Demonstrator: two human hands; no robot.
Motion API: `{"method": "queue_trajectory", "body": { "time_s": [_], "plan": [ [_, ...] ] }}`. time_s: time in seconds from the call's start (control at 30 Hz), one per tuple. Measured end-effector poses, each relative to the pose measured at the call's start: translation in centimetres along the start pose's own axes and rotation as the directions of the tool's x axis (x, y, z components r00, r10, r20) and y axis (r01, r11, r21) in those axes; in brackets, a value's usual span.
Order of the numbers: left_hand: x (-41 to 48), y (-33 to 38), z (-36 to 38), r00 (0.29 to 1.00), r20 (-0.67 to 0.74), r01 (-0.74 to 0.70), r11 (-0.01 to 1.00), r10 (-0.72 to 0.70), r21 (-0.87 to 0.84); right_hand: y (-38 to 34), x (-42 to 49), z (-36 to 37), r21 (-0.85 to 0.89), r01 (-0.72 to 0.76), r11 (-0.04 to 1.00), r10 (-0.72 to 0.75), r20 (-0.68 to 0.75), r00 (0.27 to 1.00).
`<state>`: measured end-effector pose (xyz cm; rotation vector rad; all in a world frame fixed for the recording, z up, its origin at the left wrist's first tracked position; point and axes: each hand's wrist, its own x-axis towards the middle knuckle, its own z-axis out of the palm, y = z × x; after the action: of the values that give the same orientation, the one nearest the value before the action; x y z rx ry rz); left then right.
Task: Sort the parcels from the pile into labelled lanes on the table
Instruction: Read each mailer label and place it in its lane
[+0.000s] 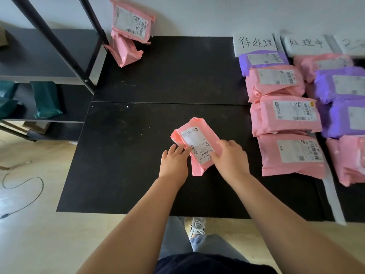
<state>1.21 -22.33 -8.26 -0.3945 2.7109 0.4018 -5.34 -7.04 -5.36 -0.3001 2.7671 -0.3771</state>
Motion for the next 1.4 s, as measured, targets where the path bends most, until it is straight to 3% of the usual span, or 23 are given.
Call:
{"method": "queue_trajectory", "body": {
  "time_s": [0.2,0.43,0.53,0.63,0.83,1.03,1.27,1.4],
  "plan": [
    [0.1,0.3,-0.4,0.985,-0.169,-0.048,0.997,0.038,-0.055,-0.2,-0.3,3.0,-0.12,-0.021,0.992,0.038,0.134,0.99],
    [1.4,-0.2,-0.7,0.982,-0.159,-0.096,0.993,0.105,0.063,0.7,0.1,2.1,-0.243,0.172,0.955,-0.116,0.228,0.967],
    [1.0,-0.2,0.0,0.991,-0.107,-0.077,0.995,0.084,0.069,1.3,0.2,1.8,-0.2,0.188,0.962,-0.148,0.196,0.969],
    [-0.1,-0.1,1.1,0.994,-0.109,-0.004,1.0,0.003,-0.014,1.6,-0.1,1.9,-0.176,0.166,0.97,-0.139,0.155,0.978],
    [-2.6,0.7,2.2,0.987,-0.098,0.112,0.983,-0.126,-0.143,2.2,-2.7,3.4,0.033,0.012,0.999,-0.008,-0.116,0.993],
    [-3.7,2.2,3.4,0.976,-0.059,0.185,0.943,-0.209,-0.276,2.5,-3.8,5.0,0.022,-0.028,0.999,0.027,0.03,0.999],
    [-3.7,1.5,3.4,0.953,-0.094,0.222,0.875,-0.288,-0.43,2.2,-3.8,4.8,0.102,-0.062,0.993,0.063,-0.01,0.998],
    [-4.0,1.8,3.8,0.96,-0.016,0.235,0.837,-0.279,-0.494,1.4,-3.3,5.0,0.183,-0.179,0.967,0.154,0.142,0.978]
  ]
}}
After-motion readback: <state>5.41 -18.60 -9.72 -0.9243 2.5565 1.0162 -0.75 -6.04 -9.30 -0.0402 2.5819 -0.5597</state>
